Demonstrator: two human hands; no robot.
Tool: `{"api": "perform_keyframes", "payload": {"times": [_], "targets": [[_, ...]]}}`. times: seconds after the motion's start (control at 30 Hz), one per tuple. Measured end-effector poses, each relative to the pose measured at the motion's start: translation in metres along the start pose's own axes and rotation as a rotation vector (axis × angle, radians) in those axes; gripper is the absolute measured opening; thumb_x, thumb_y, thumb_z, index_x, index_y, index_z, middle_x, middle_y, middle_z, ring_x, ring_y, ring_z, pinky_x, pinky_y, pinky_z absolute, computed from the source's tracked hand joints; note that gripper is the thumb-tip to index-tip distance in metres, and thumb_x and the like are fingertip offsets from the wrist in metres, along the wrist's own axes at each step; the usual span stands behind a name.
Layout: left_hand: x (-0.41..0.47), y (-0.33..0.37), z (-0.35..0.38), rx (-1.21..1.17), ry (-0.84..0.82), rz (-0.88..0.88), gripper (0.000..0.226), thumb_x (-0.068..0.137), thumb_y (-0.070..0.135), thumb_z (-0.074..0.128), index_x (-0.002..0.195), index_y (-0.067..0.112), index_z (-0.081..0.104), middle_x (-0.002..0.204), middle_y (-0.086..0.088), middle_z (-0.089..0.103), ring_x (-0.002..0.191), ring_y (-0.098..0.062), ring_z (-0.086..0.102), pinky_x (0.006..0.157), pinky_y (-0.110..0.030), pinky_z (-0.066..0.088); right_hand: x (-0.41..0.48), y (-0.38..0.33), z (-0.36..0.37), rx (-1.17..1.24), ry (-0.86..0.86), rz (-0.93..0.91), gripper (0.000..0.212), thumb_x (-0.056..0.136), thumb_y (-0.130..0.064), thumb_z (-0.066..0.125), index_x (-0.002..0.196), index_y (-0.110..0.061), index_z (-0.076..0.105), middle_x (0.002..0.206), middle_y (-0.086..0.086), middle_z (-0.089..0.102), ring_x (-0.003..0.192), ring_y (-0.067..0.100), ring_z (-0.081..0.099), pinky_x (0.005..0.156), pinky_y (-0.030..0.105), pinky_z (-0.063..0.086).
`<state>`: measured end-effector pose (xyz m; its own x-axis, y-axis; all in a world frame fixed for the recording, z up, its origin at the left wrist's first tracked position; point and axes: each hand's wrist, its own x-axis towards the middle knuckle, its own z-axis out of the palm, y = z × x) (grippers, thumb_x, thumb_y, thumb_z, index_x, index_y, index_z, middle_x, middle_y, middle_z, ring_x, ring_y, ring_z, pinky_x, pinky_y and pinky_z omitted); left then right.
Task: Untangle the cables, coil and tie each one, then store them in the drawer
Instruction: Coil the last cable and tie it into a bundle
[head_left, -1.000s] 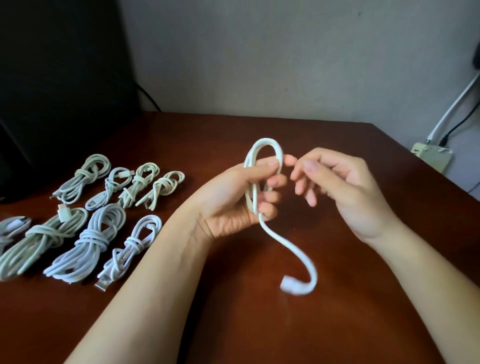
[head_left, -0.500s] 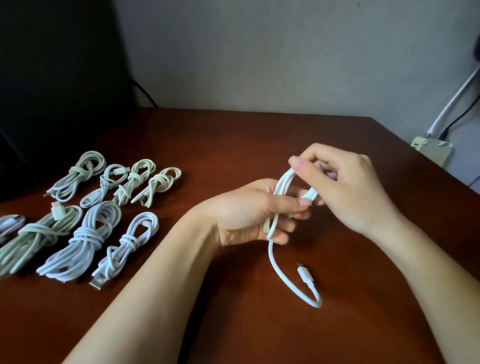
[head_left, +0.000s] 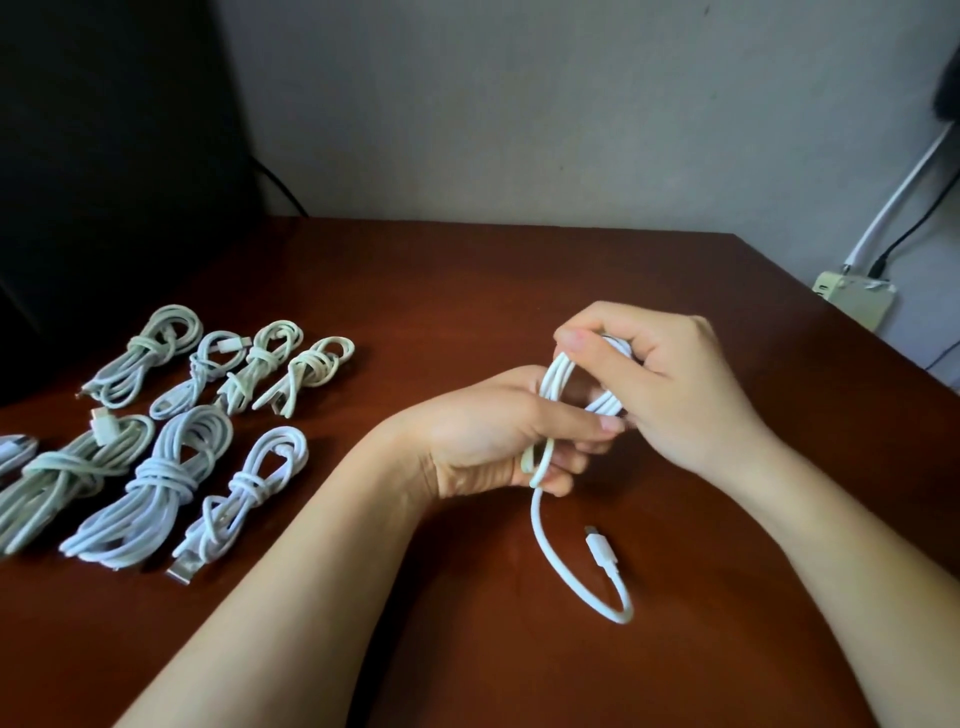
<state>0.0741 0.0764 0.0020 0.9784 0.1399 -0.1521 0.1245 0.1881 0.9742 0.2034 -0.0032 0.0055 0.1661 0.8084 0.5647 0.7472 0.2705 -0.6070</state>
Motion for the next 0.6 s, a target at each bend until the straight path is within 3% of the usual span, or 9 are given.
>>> {"api": "perform_keyframes", "payload": {"times": [0.07, 0.17, 0.37, 0.43, 0.5, 0.6], "targets": [[-0.0003, -0.0001, 0.0012, 0.038, 0.025, 0.003, 0.026, 0.093, -0.002, 0.051, 0.072, 0.012, 0.057, 0.062, 0.0, 0.044, 0.05, -0.005, 0.039, 0.043, -0.014, 0.037, -0.0009, -0.0004, 0.0002, -0.035, -0.02, 0.006, 0.03, 0.092, -0.04, 0.053, 0.074, -0.02, 0.067, 0.063, -0.001, 0.062, 0.061, 0.017, 0.058, 0.057, 0.03, 0.045], [-0.0002, -0.0008, 0.0003, 0.069, 0.044, -0.003, 0.024, 0.092, -0.003, 0.051, 0.073, 0.01, 0.057, 0.06, 0.002, 0.046, 0.049, -0.004, 0.04, 0.044, -0.014, 0.037, -0.0018, -0.003, 0.0023, -0.071, -0.03, 0.013, 0.034, 0.089, -0.049, 0.05, 0.071, -0.023, 0.064, 0.059, -0.004, 0.06, 0.06, 0.014, 0.058, 0.054, 0.019, 0.042], [0.0022, 0.0004, -0.0011, 0.071, 0.078, 0.03, 0.011, 0.088, -0.003, 0.057, 0.085, 0.008, 0.056, 0.063, 0.0, 0.047, 0.049, -0.004, 0.04, 0.043, -0.014, 0.036, 0.0003, -0.0005, 0.0045, -0.099, 0.085, -0.041, 0.03, 0.094, -0.031, 0.054, 0.072, -0.016, 0.067, 0.058, -0.004, 0.061, 0.061, 0.014, 0.06, 0.053, 0.019, 0.042], [0.0029, 0.0016, -0.0017, 0.042, 0.082, 0.063, 0.014, 0.085, -0.003, 0.06, 0.086, 0.01, 0.058, 0.065, 0.0, 0.05, 0.051, -0.004, 0.04, 0.044, -0.014, 0.036, 0.0, 0.0007, 0.0046, -0.115, 0.152, -0.076, 0.029, 0.095, -0.028, 0.055, 0.073, -0.013, 0.068, 0.059, -0.004, 0.062, 0.062, 0.014, 0.061, 0.054, 0.02, 0.042], [0.0026, 0.002, -0.0019, 0.012, 0.074, 0.079, 0.017, 0.079, 0.0, 0.065, 0.09, 0.011, 0.058, 0.066, 0.003, 0.052, 0.053, -0.004, 0.04, 0.045, -0.013, 0.036, -0.0004, 0.0025, 0.0051, -0.115, 0.204, -0.079, 0.028, 0.095, -0.026, 0.056, 0.072, -0.013, 0.066, 0.058, -0.009, 0.06, 0.061, 0.009, 0.06, 0.054, 0.012, 0.039], [0.0036, 0.0002, -0.0028, -0.039, 0.095, 0.061, 0.04, 0.069, 0.007, 0.071, 0.105, 0.011, 0.055, 0.064, 0.005, 0.05, 0.052, -0.004, 0.04, 0.047, -0.014, 0.037, 0.0009, 0.0065, 0.0042, -0.13, 0.28, -0.05, 0.026, 0.095, -0.026, 0.056, 0.071, -0.019, 0.062, 0.054, -0.015, 0.052, 0.055, 0.001, 0.053, 0.054, 0.008, 0.034]]}}
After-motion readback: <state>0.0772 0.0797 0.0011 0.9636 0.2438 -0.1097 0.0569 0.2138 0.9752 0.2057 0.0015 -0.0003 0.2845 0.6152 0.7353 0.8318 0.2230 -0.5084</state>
